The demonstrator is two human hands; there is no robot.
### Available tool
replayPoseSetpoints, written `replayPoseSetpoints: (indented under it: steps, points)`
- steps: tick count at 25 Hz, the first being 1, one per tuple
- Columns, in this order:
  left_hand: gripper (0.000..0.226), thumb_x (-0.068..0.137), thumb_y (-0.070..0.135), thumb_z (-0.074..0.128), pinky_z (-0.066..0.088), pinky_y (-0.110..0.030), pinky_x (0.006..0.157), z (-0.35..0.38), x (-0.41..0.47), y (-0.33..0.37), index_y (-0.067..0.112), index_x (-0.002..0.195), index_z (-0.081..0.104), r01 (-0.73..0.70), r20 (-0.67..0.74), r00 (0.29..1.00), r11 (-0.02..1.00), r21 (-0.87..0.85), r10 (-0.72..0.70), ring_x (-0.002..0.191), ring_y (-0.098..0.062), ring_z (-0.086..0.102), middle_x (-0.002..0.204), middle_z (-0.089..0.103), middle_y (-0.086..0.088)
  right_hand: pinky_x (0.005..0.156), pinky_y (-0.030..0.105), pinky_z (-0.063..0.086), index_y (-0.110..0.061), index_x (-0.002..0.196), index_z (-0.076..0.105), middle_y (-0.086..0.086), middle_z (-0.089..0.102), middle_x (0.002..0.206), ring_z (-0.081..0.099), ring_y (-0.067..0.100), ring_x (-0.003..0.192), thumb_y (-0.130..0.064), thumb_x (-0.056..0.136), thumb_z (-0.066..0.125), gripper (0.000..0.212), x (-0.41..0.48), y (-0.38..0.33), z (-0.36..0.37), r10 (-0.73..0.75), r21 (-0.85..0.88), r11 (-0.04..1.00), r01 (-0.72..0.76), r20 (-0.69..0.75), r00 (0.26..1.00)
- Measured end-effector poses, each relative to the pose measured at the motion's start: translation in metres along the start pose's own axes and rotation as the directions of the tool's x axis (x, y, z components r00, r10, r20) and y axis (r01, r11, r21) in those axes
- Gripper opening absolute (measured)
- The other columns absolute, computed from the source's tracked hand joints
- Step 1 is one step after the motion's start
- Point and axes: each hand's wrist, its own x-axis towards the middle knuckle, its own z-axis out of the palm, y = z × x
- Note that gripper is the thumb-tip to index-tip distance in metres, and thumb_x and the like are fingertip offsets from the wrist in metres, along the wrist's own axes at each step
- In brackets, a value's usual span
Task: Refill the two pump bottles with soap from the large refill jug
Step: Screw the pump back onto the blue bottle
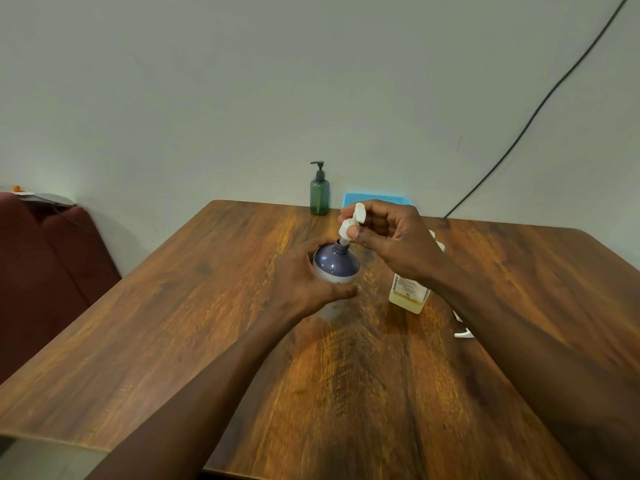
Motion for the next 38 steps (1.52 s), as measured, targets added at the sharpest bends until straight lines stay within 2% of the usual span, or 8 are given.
replayPoseSetpoints:
  steps: [8, 12, 16, 19, 23, 27, 33, 38]
  points:
    - [0.092, 0.054, 0.060, 0.088, 0.056, -0.015, 0.086, -0.004, 0.010, 0.029, 0.030, 0.136, 0.060, -0.045, -0.053, 0.998, 0.997, -0.065, 0.042, 0.100, 0.004, 0.066, 0.120, 0.068, 0.016, 0.101, 0.032, 0.056, -0.008, 0.130, 0.066, 0.003, 0.075, 0.121, 0.070, 0.011, 0.115, -0.012, 0.098, 0.066, 0.032, 0.003, -0.005, -0.006, 0.125, 0.037, 0.991, -0.130, 0.111, 0.986]
    - [0.099, 0.050, 0.063, 0.088, 0.054, -0.012, 0.081, -0.002, 0.008, 0.037, 0.030, 0.138, 0.057, 0.000, -0.075, 0.997, 1.000, -0.002, 0.000, 0.096, 0.002, 0.066, 0.119, 0.069, 0.014, 0.081, 0.022, 0.062, -0.020, 0.098, 0.074, -0.010, 0.076, 0.089, 0.073, -0.002, 0.082, -0.035, 0.075, 0.089, 0.032, -0.001, -0.011, 0.003, 0.109, -0.178, 0.973, -0.145, -0.200, 0.974]
    - [0.102, 0.052, 0.061, 0.089, 0.059, -0.020, 0.080, 0.003, 0.006, 0.044, 0.026, 0.142, 0.054, -0.015, -0.086, 0.996, 1.000, 0.020, 0.016, 0.098, 0.000, 0.067, 0.117, 0.068, 0.017, 0.054, 0.024, 0.048, -0.026, 0.063, 0.050, -0.005, 0.062, 0.062, 0.067, 0.010, 0.065, -0.061, 0.062, 0.090, 0.053, -0.003, -0.016, 0.012, 0.073, -0.374, 0.905, -0.204, -0.337, 0.939]
    - [0.122, 0.050, 0.066, 0.088, 0.057, -0.018, 0.085, 0.000, 0.015, 0.046, 0.027, 0.154, 0.038, -0.006, -0.090, 0.996, 1.000, 0.000, 0.006, 0.105, -0.001, 0.065, 0.132, 0.066, 0.010, 0.071, 0.021, 0.055, -0.025, 0.093, 0.063, -0.009, 0.071, 0.090, 0.069, 0.007, 0.086, -0.061, 0.070, 0.084, 0.048, 0.002, -0.018, 0.002, 0.174, -0.262, 0.937, -0.232, -0.226, 0.958]
    - [0.130, 0.049, 0.073, 0.080, 0.041, 0.002, 0.073, -0.004, 0.020, 0.048, 0.024, 0.157, 0.028, -0.005, -0.063, 0.998, 1.000, 0.018, 0.006, 0.098, -0.005, 0.061, 0.132, 0.066, 0.000, 0.099, 0.037, 0.058, -0.024, 0.146, 0.049, 0.003, 0.074, 0.124, 0.070, 0.016, 0.116, -0.018, 0.093, 0.074, 0.059, 0.002, -0.019, -0.019, 0.258, 0.139, 0.954, -0.264, 0.064, 0.964]
    - [0.132, 0.050, 0.081, 0.079, 0.048, -0.009, 0.087, 0.000, 0.024, 0.045, 0.031, 0.159, 0.024, 0.019, -0.019, 1.000, 1.000, 0.005, -0.019, 0.112, -0.005, 0.063, 0.141, 0.060, 0.009, 0.084, 0.029, 0.063, -0.022, 0.122, 0.064, -0.003, 0.078, 0.095, 0.076, 0.014, 0.094, -0.038, 0.067, 0.093, 0.064, 0.001, -0.023, -0.013, 0.214, -0.072, 0.969, -0.235, -0.227, 0.950]
    - [0.120, 0.054, 0.068, 0.088, 0.040, 0.005, 0.079, 0.000, 0.027, 0.048, 0.040, 0.153, 0.027, -0.001, 0.007, 1.000, 1.000, -0.003, 0.001, 0.106, 0.001, 0.062, 0.129, 0.061, 0.019, 0.096, 0.038, 0.059, -0.023, 0.144, 0.052, 0.003, 0.073, 0.126, 0.070, 0.017, 0.116, -0.022, 0.089, 0.077, 0.060, 0.003, -0.030, -0.022, 0.212, 0.168, 0.960, -0.223, 0.077, 0.974]
    - [0.122, 0.055, 0.061, 0.091, 0.038, 0.005, 0.081, 0.006, 0.030, 0.058, 0.027, 0.156, 0.032, -0.006, -0.003, 1.000, 1.000, 0.015, 0.006, 0.111, 0.001, 0.056, 0.142, 0.060, 0.004, 0.077, 0.026, 0.063, -0.026, 0.114, 0.065, -0.007, 0.077, 0.099, 0.075, 0.011, 0.092, -0.069, 0.050, 0.083, 0.080, 0.008, -0.033, -0.018, 0.190, -0.175, 0.954, -0.245, -0.280, 0.941]
